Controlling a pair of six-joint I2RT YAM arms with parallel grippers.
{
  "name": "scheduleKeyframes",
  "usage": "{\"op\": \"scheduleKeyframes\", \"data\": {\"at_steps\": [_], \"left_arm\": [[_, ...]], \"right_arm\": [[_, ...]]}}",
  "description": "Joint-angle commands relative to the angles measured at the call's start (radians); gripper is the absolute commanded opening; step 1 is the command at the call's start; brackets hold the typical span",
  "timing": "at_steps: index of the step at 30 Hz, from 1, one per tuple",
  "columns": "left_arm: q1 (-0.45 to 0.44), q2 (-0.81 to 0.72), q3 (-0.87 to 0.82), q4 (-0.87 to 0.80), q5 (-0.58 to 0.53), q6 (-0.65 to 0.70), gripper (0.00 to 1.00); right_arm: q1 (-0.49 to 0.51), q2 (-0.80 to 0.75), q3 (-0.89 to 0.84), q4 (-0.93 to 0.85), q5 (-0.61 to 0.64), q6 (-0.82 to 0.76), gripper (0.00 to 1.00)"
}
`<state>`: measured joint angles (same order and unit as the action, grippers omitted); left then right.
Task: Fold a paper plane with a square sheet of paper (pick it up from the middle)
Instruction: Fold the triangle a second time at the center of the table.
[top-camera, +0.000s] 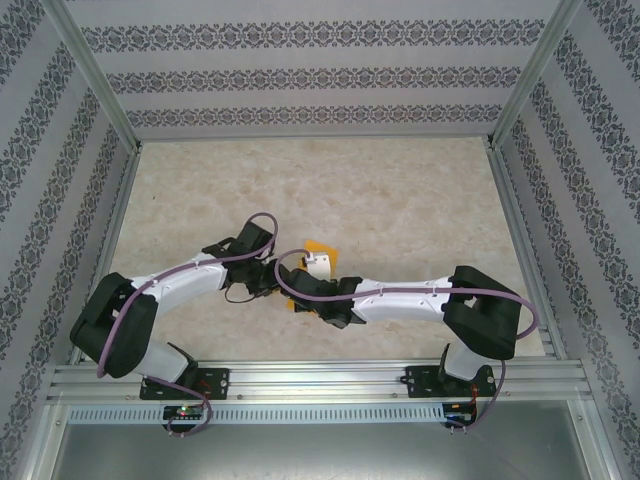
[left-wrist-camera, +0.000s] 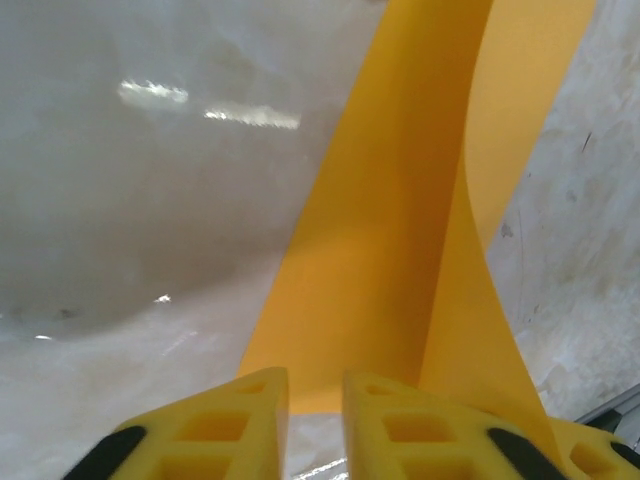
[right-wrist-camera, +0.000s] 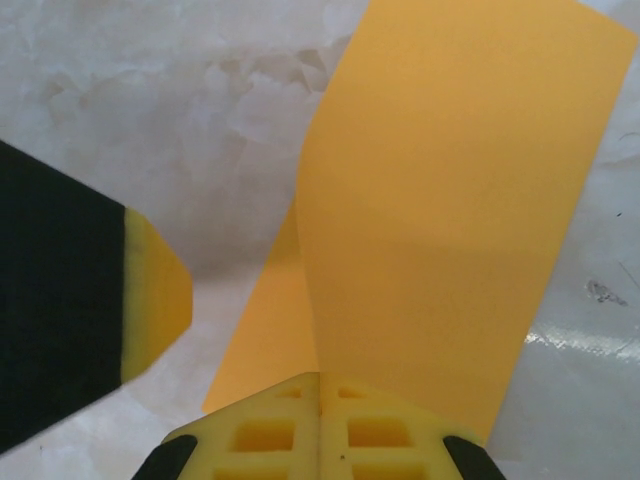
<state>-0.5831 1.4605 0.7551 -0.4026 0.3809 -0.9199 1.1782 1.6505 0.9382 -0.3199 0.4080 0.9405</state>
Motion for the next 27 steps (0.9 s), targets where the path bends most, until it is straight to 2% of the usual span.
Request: {"op": "scheduleKeyframes", "data": {"at_steps": [1,17,27], "left_arm": [[-0.037,0.036,0.001,0.066,0.015,-0.028,0.19],[-0.046,0.146,-0.049,0.149,0.004,-0.026,0.17],[-0.048,0.166,-0.045,0.119,-0.031,-0.003,0.17]], "right_arm": [[0.009,-0.012,-0.019,0.052,-0.011,0.024,0.00],[0.005,0.001,-0.054,0.113,-0.056,0.028,0.00],[-0.077,-0.048,-0.148,0.244,-0.233,-0.017,0.03]]}}
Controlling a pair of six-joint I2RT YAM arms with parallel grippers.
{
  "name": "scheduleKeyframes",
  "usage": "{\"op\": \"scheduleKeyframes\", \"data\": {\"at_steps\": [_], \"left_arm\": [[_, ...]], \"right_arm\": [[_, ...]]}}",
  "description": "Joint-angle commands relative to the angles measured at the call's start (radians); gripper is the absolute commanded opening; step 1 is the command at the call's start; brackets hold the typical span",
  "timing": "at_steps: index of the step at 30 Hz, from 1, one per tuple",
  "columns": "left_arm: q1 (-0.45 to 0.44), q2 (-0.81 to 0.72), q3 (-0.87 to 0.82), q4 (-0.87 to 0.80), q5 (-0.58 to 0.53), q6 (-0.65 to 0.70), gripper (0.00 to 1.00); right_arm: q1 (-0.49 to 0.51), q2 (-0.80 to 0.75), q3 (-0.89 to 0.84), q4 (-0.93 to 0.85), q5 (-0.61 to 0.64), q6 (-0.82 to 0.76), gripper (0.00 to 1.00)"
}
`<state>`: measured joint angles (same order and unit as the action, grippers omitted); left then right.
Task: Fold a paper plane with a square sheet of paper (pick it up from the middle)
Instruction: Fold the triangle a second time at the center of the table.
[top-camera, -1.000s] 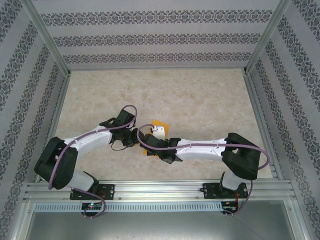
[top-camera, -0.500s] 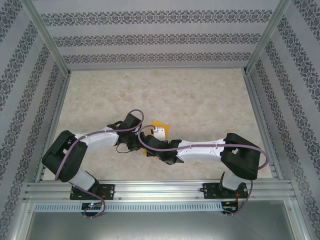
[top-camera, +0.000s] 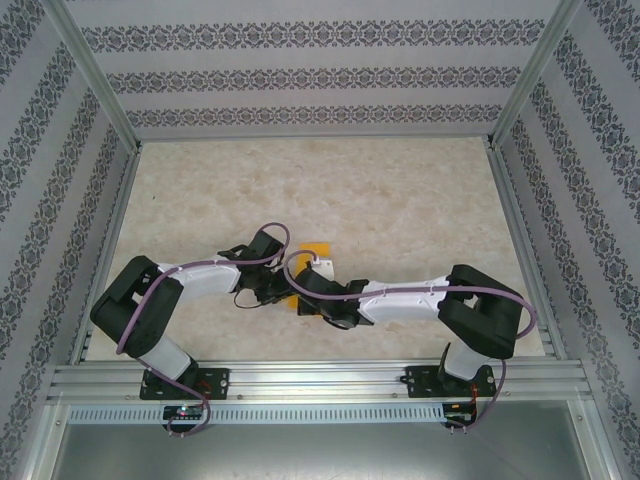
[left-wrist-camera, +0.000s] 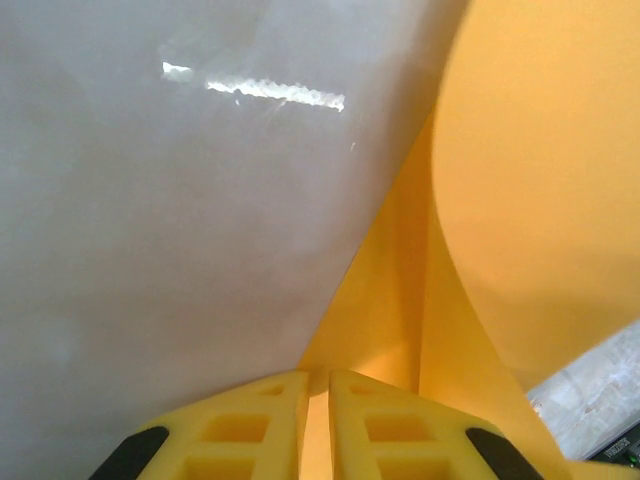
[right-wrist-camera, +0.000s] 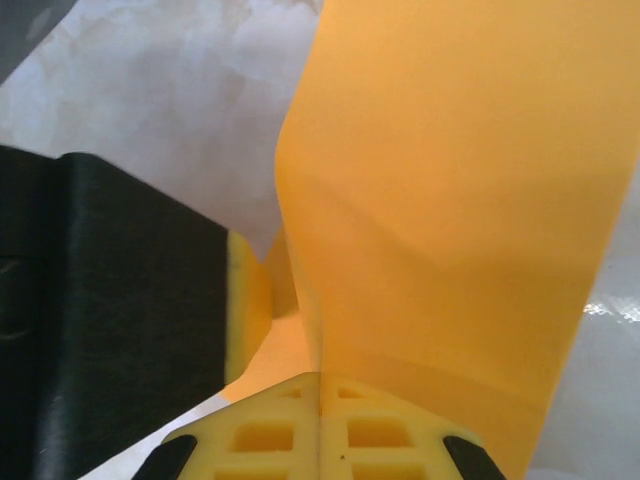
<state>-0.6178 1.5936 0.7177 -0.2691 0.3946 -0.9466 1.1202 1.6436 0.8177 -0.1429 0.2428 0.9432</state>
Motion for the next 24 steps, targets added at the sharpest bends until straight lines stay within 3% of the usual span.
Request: {"op": "scheduleKeyframes", "data": {"at_steps": [1,24], "left_arm": [[-0.013,0.034,-0.007,-0.016,-0.048,0.025,0.17],[-0.013,0.041,-0.002,-0.050,-0.073,0.060,0.18]], "right_arm": [[-0.028,-0.045,-0.038,0.079,-0.087,-0.024,0.03],[-0.302,-0.072,-0.155,0.244,-0.483,-0.201,0.08]]}}
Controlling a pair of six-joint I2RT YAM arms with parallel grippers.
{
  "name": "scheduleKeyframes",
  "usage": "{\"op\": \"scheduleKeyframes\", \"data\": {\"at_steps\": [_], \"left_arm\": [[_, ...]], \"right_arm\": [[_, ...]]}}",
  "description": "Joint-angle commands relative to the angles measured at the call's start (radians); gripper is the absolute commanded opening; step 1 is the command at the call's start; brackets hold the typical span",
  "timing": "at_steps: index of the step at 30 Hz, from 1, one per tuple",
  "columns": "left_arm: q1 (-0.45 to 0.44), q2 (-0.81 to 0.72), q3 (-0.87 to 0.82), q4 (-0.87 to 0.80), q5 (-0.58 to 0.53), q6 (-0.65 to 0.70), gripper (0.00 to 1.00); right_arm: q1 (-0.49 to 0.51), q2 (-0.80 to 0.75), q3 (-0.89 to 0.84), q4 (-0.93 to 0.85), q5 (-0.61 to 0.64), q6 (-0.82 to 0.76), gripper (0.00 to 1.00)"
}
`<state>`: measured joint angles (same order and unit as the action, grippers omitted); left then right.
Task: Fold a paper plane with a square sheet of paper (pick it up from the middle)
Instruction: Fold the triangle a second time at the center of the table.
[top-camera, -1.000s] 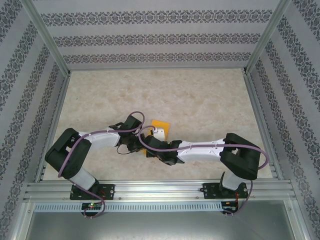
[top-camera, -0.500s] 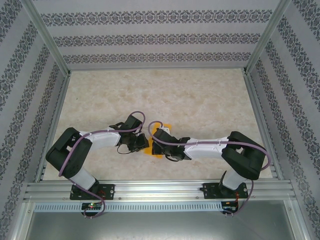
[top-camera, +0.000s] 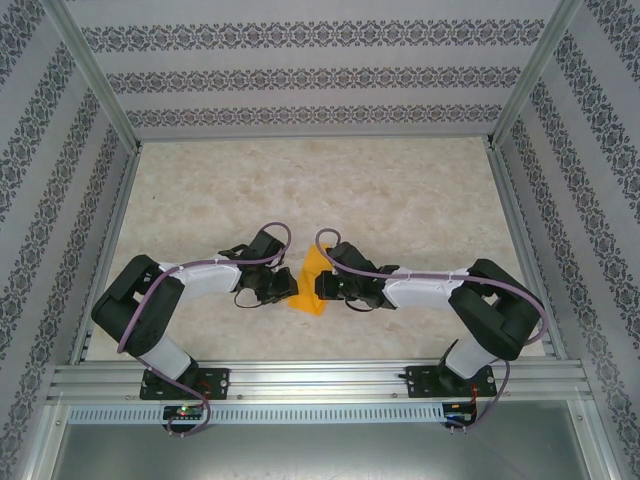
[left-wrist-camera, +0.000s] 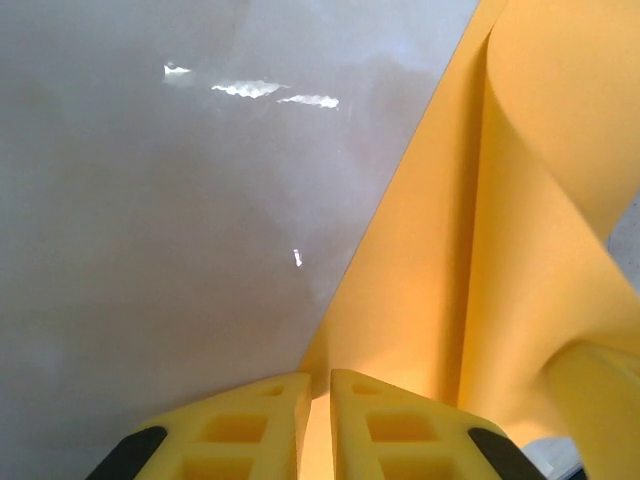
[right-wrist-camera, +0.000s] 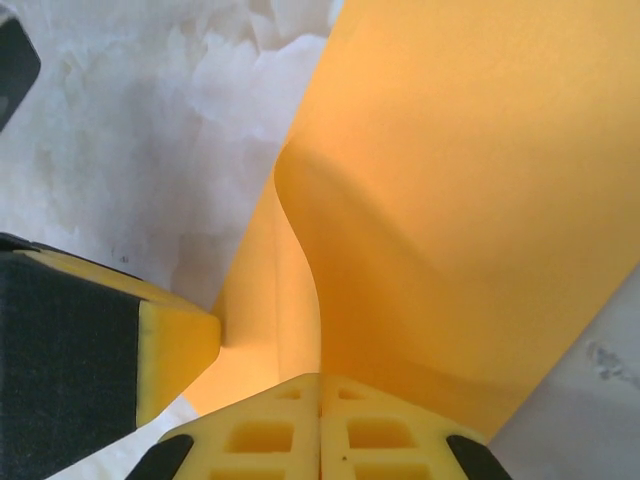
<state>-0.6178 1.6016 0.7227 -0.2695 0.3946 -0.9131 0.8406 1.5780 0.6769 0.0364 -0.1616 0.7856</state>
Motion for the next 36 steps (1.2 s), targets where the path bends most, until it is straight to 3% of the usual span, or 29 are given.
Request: {"op": "scheduleKeyframes", "data": {"at_steps": [1,12,20,36], "left_arm": [[-0.013,0.034,-0.008,-0.051,-0.073,0.028,0.18],[-0.014,0.015,0.004,-0.061,-0.072,0.033,0.19],[-0.013,0.014,0.023,-0.070,-0.064,0.050,0.19],[-0.013,0.033,0.017,-0.060,-0.063,0.054,0.20]], "right_arm": [[-0.034,0.000,-0.013,0.069,-0.097,-0.051,0.08],[-0.053,0.009,-0.031,0.056,-0.196,-0.089,0.09],[-0.060,0.001,-0.024,0.010,-0.160,-0.116,0.09],[-0.101,0.040,0.007,0.004,-0.225,-0.200,0.10]]}}
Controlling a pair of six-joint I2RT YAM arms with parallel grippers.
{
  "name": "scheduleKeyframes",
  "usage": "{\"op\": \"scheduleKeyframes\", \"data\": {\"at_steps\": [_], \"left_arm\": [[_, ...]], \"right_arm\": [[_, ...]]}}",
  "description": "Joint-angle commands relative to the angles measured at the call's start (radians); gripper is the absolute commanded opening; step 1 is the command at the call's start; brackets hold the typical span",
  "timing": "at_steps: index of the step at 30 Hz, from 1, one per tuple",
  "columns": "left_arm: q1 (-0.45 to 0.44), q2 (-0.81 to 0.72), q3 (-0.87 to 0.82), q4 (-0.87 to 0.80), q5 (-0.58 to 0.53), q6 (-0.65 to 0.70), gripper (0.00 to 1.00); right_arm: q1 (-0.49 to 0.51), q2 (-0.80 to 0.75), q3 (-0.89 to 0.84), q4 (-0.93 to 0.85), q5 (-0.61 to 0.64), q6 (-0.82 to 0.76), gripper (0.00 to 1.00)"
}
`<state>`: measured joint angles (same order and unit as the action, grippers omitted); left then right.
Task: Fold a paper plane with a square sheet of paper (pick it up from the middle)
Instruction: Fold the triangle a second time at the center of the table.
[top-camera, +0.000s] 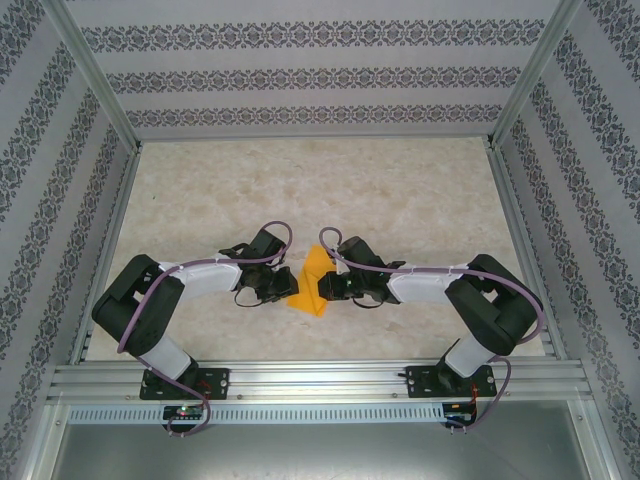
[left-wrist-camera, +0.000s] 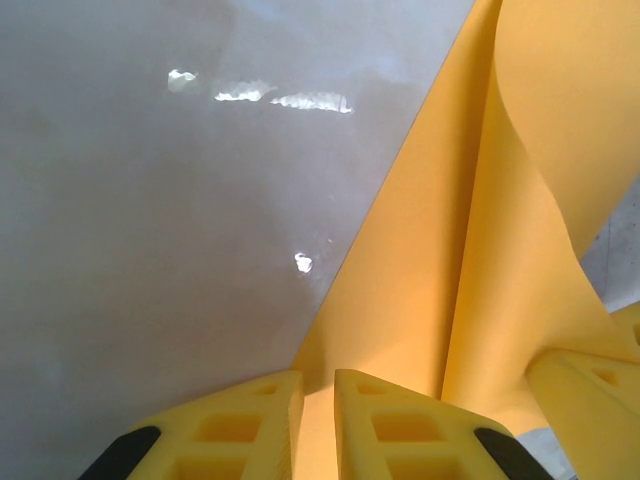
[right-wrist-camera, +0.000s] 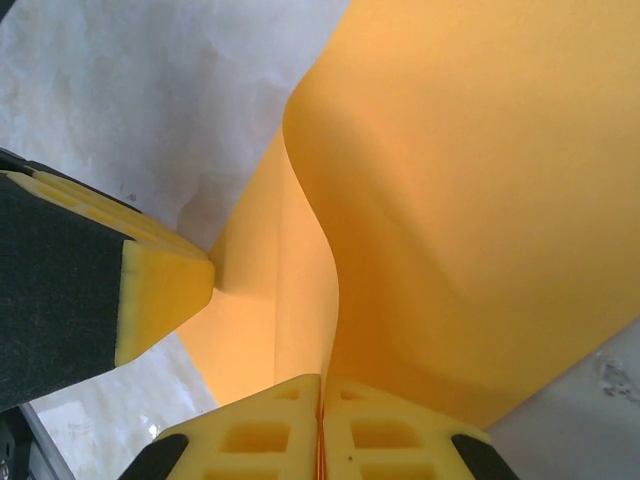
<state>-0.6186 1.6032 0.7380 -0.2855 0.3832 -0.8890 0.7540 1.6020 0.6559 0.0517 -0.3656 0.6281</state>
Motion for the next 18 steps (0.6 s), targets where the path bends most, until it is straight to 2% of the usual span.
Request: {"op": "scheduleKeyframes", "data": {"at_steps": [1,18], "left_arm": [[-0.013,0.033,0.003,-0.044,-0.052,0.033,0.19],[-0.013,0.040,0.003,-0.049,-0.054,0.040,0.19]], "right_arm": [[-0.017,0.016,0.028,-0.015,-0.018,-0.048,0.10],[-0.040,0.076,0.089,-0.062,-0.062,-0.119,0.11]]}}
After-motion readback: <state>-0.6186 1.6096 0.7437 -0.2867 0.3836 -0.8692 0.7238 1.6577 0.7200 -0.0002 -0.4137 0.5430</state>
